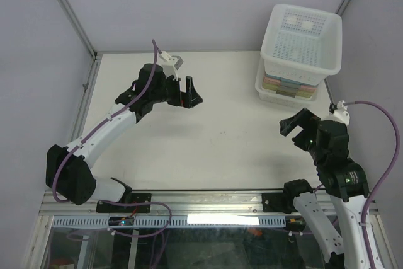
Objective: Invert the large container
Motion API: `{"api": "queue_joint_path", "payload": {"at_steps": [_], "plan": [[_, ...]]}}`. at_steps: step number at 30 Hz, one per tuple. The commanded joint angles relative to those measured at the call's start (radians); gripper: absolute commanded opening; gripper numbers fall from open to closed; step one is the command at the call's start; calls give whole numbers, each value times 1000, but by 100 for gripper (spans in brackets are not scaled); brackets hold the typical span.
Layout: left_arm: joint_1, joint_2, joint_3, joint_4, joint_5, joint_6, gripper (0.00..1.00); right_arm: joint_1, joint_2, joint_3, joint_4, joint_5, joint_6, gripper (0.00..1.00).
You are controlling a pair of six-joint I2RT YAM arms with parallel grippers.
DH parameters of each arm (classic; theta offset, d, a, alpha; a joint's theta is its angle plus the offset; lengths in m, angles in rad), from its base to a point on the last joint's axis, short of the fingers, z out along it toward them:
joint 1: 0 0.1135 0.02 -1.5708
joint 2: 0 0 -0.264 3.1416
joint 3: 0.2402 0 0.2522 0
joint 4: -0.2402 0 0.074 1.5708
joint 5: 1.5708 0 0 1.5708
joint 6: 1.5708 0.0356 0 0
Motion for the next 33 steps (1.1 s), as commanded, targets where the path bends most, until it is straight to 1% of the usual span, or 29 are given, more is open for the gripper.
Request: {"api": "queue_joint_path", "payload": {"at_steps": [1,12,15,18,21,23,26,28,33], "plan": [[-14,-30,-15,59,-17,19,99,4,7,-1,70,-12,16,98],[-31,-29,-30,75,-53,23,99,4,-8,5,40,-3,13,98],[-61,-22,-39,76,-88,23,99,4,-5,0,59,-23,7,98],[-94,-26,-74,101,-105,-3,99,4,33,45,91,-89,-21,98],[-120,-34,-119,138,-117,-34,99,4,128,184,92,-184,-52,97],[-125,-35,-132,144,-124,-45,99,4,238,340,44,-255,-73,97],[-125,-41,-141,148,-148,-47,99,4,429,606,-67,-309,-108,96],[-126,-50,-144,151,-171,-43,99,4,542,759,-115,-292,-139,95],[-126,-59,-152,154,-190,-38,99,9,796,1037,-171,-106,-191,93]]}}
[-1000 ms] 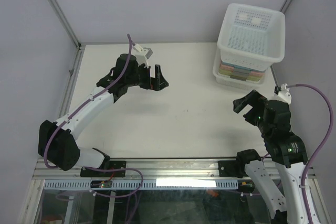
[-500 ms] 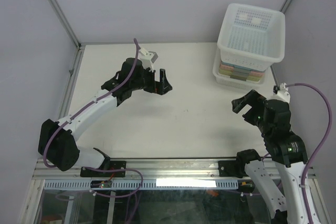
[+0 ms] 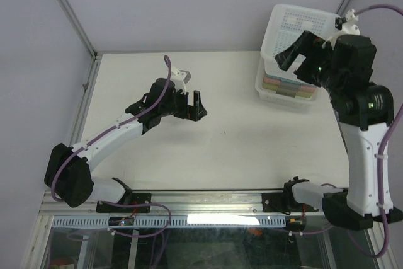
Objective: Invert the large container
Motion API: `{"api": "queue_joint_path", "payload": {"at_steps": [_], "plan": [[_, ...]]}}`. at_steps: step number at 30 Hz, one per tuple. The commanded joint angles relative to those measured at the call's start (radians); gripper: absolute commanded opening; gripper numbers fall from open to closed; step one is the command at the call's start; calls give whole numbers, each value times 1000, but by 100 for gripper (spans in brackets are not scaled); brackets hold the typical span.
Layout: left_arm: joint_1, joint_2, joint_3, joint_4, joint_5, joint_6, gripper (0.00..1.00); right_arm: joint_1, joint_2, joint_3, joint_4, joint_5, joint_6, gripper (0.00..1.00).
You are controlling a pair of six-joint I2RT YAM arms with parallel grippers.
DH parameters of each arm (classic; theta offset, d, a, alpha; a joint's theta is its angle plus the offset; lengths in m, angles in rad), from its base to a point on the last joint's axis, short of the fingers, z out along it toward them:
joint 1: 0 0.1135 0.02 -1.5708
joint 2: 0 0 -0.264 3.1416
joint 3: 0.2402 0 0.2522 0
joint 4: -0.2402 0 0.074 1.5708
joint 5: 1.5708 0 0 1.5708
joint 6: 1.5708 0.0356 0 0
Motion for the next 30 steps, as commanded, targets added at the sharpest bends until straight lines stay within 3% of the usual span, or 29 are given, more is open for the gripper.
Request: {"api": "queue_joint_path", "payload": {"at_steps": [1,8,14,30], "plan": [[-2,-49,-3,77,-35,-4,99,14,201,208,-80,126,-86,92],[-2,-76,-24,68,-48,-10,99,103,484,471,-83,369,-127,90],[-2,-84,-47,71,-53,-20,99,141,632,543,-42,513,-131,89],[-2,-72,-42,83,-37,-21,99,149,807,628,30,577,-195,81]]}}
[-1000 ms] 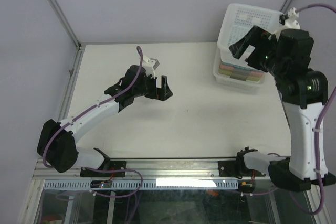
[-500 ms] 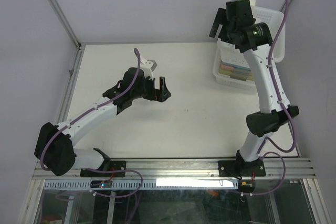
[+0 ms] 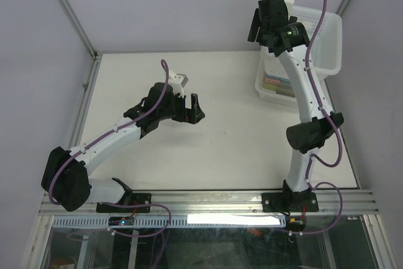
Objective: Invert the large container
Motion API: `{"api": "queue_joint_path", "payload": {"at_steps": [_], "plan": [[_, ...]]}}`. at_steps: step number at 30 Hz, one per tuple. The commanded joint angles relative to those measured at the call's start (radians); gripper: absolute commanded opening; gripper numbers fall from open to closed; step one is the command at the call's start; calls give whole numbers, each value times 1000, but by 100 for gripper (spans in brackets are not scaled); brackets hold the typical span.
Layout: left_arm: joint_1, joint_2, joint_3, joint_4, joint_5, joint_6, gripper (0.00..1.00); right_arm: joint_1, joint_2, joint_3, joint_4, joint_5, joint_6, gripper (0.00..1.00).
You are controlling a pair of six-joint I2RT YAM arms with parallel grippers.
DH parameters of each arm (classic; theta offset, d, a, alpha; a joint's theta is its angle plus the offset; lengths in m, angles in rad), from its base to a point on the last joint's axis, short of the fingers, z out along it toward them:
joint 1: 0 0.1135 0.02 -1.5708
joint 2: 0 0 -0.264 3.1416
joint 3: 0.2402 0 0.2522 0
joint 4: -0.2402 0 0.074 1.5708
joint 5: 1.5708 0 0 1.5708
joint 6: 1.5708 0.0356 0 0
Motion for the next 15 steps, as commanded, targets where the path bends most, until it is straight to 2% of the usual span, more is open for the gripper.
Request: {"api": "queue_joint_path", "payload": {"at_steps": [1,6,12,15], "plan": [[-2,-25,20,61,-3,2,99,5,15,65,53,49,-36,81],[-2,-24,13,61,3,0,99,5,22,49,72,79,-62,75],[-2,-31,8,61,8,3,99,3,36,30,89,92,-67,54],[-2,-42,0,61,8,5,99,-2,43,26,88,86,-53,48]]}}
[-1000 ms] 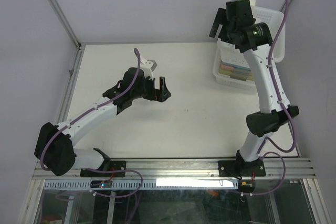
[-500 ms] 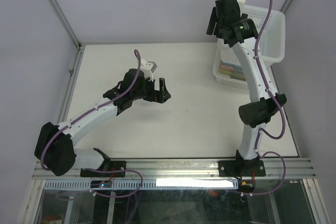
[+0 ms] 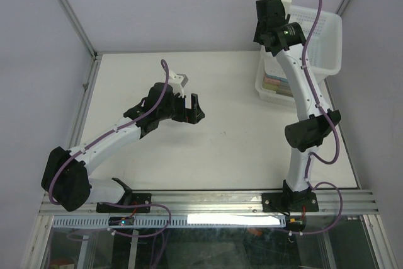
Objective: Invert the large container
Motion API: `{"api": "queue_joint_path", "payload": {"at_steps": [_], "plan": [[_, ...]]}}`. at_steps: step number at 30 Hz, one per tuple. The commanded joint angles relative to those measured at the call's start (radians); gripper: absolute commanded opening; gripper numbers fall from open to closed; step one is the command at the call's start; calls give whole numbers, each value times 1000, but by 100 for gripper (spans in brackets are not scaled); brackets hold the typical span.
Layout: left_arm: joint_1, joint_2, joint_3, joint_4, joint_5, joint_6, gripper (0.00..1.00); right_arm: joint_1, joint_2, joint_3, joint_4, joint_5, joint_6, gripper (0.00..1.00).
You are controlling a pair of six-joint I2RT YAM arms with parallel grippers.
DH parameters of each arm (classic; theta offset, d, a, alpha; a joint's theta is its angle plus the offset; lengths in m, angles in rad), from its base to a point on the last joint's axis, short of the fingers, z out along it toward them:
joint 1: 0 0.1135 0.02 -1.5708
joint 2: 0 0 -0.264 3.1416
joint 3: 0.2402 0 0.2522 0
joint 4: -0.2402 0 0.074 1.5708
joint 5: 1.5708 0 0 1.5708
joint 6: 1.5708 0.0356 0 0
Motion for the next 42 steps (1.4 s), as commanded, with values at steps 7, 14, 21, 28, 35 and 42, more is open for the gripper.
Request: {"api": "queue_joint_path", "payload": {"at_steps": [7,14,21,28,35,42], "plan": [[-2,-46,-9,61,14,9,99,-42,8,-11,51,-61,47,47],[-2,-43,0,61,17,10,99,-58,21,-11,44,-100,45,45],[-2,-43,-5,60,19,4,99,-58,39,6,46,-139,39,48],[-2,-53,-16,60,14,2,99,-58,34,-10,47,-107,45,29],[-2,-54,-17,61,14,5,99,-57,5,-15,54,-104,45,42],[-2,-52,-19,60,21,6,99,-57,-19,-20,70,-99,45,42]]}}
